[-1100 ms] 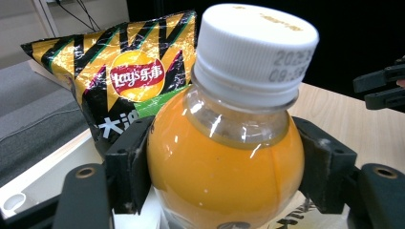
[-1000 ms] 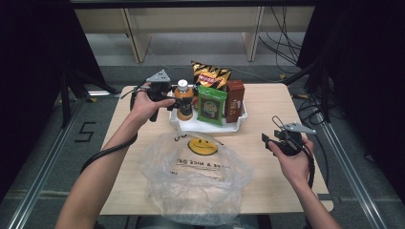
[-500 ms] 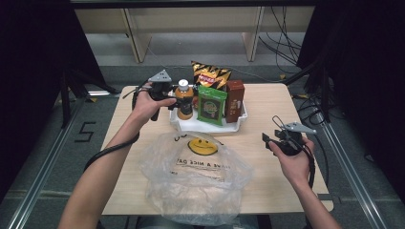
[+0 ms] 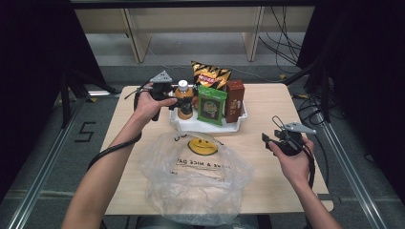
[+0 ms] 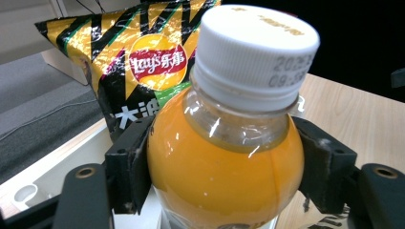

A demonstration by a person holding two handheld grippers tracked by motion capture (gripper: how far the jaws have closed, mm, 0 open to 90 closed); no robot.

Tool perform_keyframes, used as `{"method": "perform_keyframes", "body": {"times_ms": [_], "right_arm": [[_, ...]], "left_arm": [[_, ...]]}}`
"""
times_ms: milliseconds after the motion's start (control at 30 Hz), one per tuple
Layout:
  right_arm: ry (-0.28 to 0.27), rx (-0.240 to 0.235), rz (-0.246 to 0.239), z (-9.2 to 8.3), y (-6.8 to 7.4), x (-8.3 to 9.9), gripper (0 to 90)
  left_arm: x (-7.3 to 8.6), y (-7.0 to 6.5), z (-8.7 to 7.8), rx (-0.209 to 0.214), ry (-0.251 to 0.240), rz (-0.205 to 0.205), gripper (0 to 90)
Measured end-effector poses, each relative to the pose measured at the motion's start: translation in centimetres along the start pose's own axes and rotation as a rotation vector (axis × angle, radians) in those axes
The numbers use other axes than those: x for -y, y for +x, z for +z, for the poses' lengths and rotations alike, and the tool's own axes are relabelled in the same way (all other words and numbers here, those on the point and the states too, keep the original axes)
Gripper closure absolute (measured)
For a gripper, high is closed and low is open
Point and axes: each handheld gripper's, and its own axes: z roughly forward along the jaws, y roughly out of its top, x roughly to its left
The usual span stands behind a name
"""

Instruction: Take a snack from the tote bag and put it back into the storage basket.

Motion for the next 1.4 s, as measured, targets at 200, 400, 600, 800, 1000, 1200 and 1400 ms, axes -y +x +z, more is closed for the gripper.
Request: {"method": "perform_keyframes", "body": {"times_ms": [200, 400, 600, 800, 1000, 1200, 1400], "right_arm": [[-0.006, -0.011, -0.04, 0.2, -0.3, 0.0, 45.9], [-0.009, -0.021, -0.038, 0.3, -0.3, 0.0, 45.8], [-0.012, -0.018, -0.044, 0.3, -0.3, 0.0, 45.8], [-0.015, -0.021, -0.044, 0.3, -0.3, 0.0, 45.8], [0.002, -0.008, -0.048, 0.2, -0.2, 0.0, 45.8], [0.003, -0.01, -0.047, 0.2, -0.2, 0.0, 45.8], [0.005, -0.004, -0.053, 0.2, -0.3, 0.0, 45.8]], "left_arm": [[0.4, 0.3, 0.2, -0.007, 0.013, -0.002, 30.0], [0.5, 0.5, 0.3, -0.01, 0.023, 0.004, 30.0], [0.8, 0.6, 0.6, -0.011, 0.033, 0.004, 30.0], [1.3, 0.8, 0.8, -0.009, 0.043, -0.001, 30.0], [1.8, 1.0, 0.8, -0.012, 0.053, -0.004, 30.0], [2.3, 1.2, 0.9, -0.015, 0.065, -0.009, 30.0], [2.8, 1.4, 1.1, -0.019, 0.069, -0.017, 30.0]]}}
